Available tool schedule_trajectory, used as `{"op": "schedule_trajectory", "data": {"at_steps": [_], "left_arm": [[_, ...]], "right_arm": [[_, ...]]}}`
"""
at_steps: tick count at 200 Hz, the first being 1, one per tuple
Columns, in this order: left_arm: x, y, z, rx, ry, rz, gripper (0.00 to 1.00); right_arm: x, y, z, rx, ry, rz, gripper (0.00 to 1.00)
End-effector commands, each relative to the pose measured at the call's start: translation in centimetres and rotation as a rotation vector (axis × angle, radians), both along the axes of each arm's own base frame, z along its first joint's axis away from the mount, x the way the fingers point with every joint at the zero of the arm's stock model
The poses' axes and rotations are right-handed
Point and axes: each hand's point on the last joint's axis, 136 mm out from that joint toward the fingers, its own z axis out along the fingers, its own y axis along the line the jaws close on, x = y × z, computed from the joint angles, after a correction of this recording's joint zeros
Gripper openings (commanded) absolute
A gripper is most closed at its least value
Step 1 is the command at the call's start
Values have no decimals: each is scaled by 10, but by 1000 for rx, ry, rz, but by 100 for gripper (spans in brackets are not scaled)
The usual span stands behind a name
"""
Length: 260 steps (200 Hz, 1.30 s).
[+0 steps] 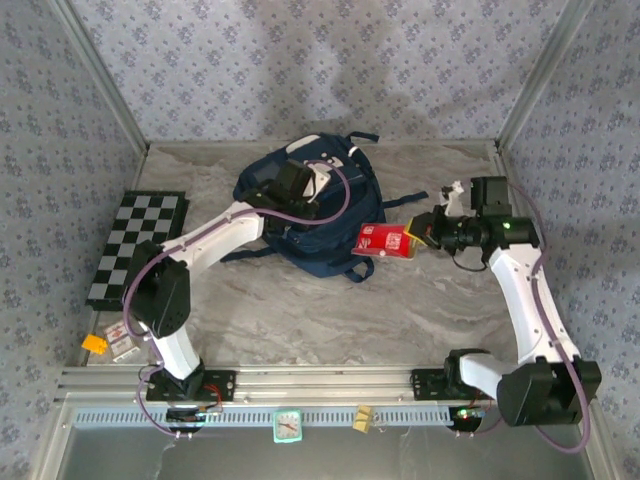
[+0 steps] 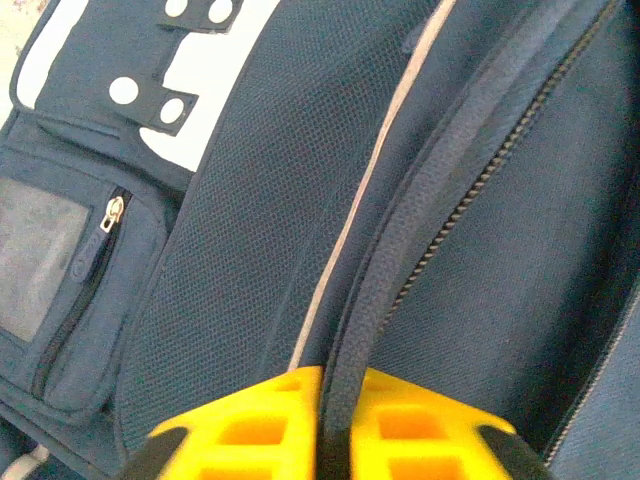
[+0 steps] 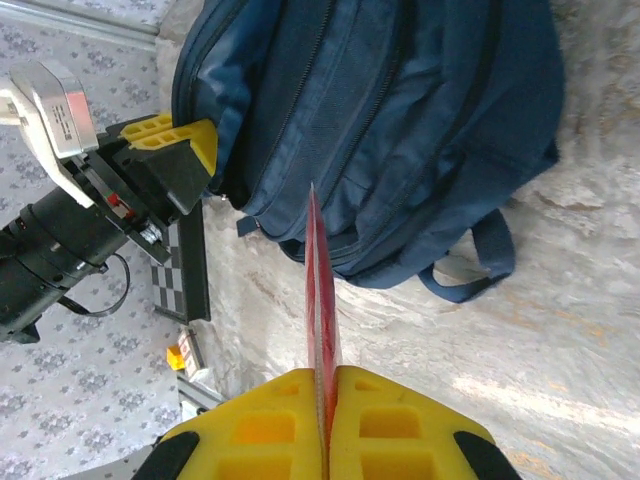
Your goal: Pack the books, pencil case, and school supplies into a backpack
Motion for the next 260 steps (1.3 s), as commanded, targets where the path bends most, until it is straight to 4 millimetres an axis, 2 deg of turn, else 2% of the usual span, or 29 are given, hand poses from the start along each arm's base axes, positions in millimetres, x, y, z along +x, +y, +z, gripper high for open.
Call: {"op": "schedule_trajectory", "data": {"at_steps": [1, 4, 6, 9, 45, 83, 115, 141, 154, 170, 187, 205, 236, 247, 260], "left_arm": [[4, -5, 30, -9, -86, -23, 0], [2, -5, 31, -8, -90, -29, 0], [0, -6, 32, -8, -92, -33, 0], [-2, -6, 33, -5, -94, -41, 0], [-22, -10, 54, 23, -162, -83, 0], [-30, -4, 73, -21, -206, -77, 0], [-36, -1, 85, -58, -233, -81, 0], [-36, -1, 85, -66, -236, -78, 0], [-36, 0, 84, -68, -234, -73, 0], [-35, 1, 86, -80, -240, -64, 0], [-34, 4, 87, -96, -233, -49, 0], [-32, 9, 85, -103, -218, -27, 0], [-34, 10, 84, -121, -213, -27, 0], [-34, 11, 83, -121, -209, -26, 0], [-33, 12, 83, -121, -204, -18, 0]], "right_arm": [[17, 16, 19, 52, -57, 47, 0], [18, 19, 17, 56, -51, 57, 0], [22, 21, 27, 60, -78, 64, 0], [24, 24, 30, 64, -87, 74, 0], [49, 58, 37, 79, -99, 154, 0], [83, 71, 13, 95, -51, 144, 0], [101, 100, -2, 134, -10, 173, 0], [111, 130, -12, 166, 23, 213, 0], [116, 138, -20, 142, 31, 208, 6], [126, 132, -38, 69, 56, 153, 19], [128, 123, -50, 20, 70, 121, 43], [122, 107, -52, -42, 63, 108, 53], [105, 64, -52, -194, 2, 41, 62], [91, 59, -59, -222, 32, 48, 54], [76, 70, -62, -209, 28, 83, 48]]}}
